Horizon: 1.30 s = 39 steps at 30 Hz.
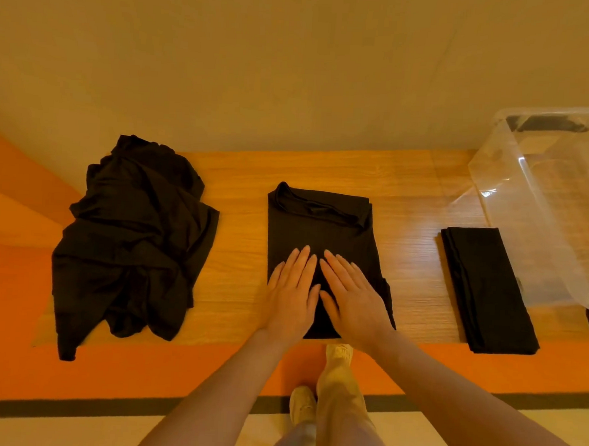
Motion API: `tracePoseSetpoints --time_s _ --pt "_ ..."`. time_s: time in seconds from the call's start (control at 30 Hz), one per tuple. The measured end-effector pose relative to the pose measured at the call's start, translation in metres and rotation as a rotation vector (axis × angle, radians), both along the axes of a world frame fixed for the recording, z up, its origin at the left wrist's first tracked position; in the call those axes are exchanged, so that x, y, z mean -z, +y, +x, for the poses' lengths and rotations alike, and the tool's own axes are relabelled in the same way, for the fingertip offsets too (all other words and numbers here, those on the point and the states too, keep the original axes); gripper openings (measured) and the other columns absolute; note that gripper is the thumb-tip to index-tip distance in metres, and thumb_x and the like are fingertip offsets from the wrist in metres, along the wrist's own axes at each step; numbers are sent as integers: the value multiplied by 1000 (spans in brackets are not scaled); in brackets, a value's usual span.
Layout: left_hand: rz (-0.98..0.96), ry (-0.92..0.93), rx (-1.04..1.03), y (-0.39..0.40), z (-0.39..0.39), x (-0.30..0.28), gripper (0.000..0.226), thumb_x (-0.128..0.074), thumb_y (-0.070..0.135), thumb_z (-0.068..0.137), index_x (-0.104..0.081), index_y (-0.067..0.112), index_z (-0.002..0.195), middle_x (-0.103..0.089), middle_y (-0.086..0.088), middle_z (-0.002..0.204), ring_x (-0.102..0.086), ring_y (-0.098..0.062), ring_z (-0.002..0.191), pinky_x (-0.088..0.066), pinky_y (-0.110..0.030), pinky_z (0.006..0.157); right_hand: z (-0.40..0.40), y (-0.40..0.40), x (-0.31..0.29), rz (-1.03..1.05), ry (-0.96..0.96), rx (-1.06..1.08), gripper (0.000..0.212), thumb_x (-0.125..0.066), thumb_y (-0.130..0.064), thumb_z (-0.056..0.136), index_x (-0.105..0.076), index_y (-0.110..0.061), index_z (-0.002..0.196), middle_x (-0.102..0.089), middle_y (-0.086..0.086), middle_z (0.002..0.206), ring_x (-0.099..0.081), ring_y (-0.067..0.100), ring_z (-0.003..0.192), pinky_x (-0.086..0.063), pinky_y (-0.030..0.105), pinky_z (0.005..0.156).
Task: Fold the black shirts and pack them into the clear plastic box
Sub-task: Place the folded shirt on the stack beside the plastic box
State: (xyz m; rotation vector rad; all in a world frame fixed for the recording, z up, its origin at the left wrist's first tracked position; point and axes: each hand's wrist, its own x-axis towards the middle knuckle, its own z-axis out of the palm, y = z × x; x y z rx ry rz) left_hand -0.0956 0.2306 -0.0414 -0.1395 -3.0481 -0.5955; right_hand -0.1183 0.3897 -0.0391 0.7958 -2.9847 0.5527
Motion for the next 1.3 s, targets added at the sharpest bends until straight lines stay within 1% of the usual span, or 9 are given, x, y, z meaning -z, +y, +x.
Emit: tracePoseSetpoints --time_s 0.1,0.3,0.4,0.57,0.73,0.93,1.1,1.2,1.3 --pt "-110 -62 7 -12 9 12 61 -26 49 100 -26 18 152 -18 -3 160 -9 -19 149 -13 -45 118 0 19 10 97 -31 34 62 -22 -52 100 -21 -17 152 -15 -1 160 -6 14 148 -13 39 119" --pt "-201 -88 -25 -37 23 10 70 -22 58 97 -20 15 153 -13 -4 161 -5 -21 149 -8 -48 118 4 55 10 150 -103 164 69 -14 -56 99 -10 -13 153 -3 2 161 4 13 149 -1 34 120" --pt "-168 -40 -21 -39 15 2 67 -24 56 98 -28 15 151 -19 -6 159 -11 -23 148 -6 -48 118 -3 52 1 147 -76 136 64 -14 -51 101 -19 -12 151 -11 4 160 -3 16 149 -4 39 120" --pt "-32 32 -2 -24 -53 -9 49 -28 33 99 -52 7 133 -47 -11 143 -41 -25 135 -32 -42 114 -49 10 -13 18 -91 -34 58 -23 -46 100 -41 -12 143 -38 4 151 -30 14 142 -29 38 116" --pt "-103 76 59 -20 -98 -5 41 -41 30 95 -57 6 123 -56 -13 130 -54 -28 120 -41 -44 106 -92 -4 -9 30 -60 -50 53 -31 -40 99 -49 -10 138 -49 8 143 -44 20 134 -35 39 112" --pt "-130 19 93 -35 -124 -6 67 -39 52 89 -42 14 144 -37 -8 151 -30 -23 141 -15 -41 118 -132 7 -5 91 13 14 55 -29 -39 100 -44 -7 142 -48 10 144 -40 24 137 -25 45 117" --pt "-195 -127 49 -42 -157 -10 76 -28 67 92 -12 26 154 -1 1 162 5 -16 149 3 -42 120 -160 7 0 161 4 149 61 -19 -45 99 -31 -11 148 -25 7 157 -11 19 147 4 50 118" --pt "-227 -110 4 -32 -169 -9 71 -13 61 95 -13 23 154 -4 -2 162 3 -18 149 3 -42 120 -167 -2 0 142 -7 159 61 -18 -45 99 -26 -11 150 -18 6 159 -5 18 148 3 48 119" --pt "-190 -44 51 -15 -167 -1 62 -13 50 99 -21 19 153 -12 -3 161 -4 -17 149 -4 -42 121 -161 -16 4 129 -26 29 56 -17 -40 101 -23 -16 151 -19 3 159 -8 15 148 -4 44 120"
